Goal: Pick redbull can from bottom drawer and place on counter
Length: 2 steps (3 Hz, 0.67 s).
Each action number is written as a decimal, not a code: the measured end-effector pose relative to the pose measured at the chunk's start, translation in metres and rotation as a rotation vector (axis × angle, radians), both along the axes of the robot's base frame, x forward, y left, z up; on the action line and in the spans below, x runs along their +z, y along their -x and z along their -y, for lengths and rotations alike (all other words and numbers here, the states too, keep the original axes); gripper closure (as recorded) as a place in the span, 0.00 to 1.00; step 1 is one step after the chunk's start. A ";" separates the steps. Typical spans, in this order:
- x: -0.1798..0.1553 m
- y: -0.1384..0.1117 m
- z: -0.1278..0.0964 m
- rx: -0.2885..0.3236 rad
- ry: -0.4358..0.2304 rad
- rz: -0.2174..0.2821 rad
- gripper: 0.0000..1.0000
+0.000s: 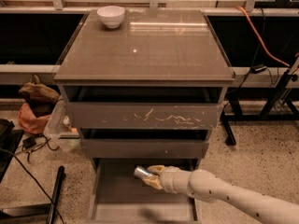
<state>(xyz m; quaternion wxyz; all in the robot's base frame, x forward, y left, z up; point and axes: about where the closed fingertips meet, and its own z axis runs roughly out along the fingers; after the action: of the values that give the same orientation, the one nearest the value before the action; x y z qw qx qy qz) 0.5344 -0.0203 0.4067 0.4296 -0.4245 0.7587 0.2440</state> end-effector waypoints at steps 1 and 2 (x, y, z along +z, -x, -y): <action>0.061 0.007 -0.018 0.010 -0.006 0.047 1.00; 0.155 0.028 -0.044 0.066 0.004 0.127 1.00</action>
Offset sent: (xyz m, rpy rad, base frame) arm -0.0211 0.0544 0.3667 -0.1475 -0.4017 0.1439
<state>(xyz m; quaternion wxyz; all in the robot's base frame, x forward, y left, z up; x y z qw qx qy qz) 0.5068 0.0242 0.5621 0.4680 -0.4648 0.7158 0.2292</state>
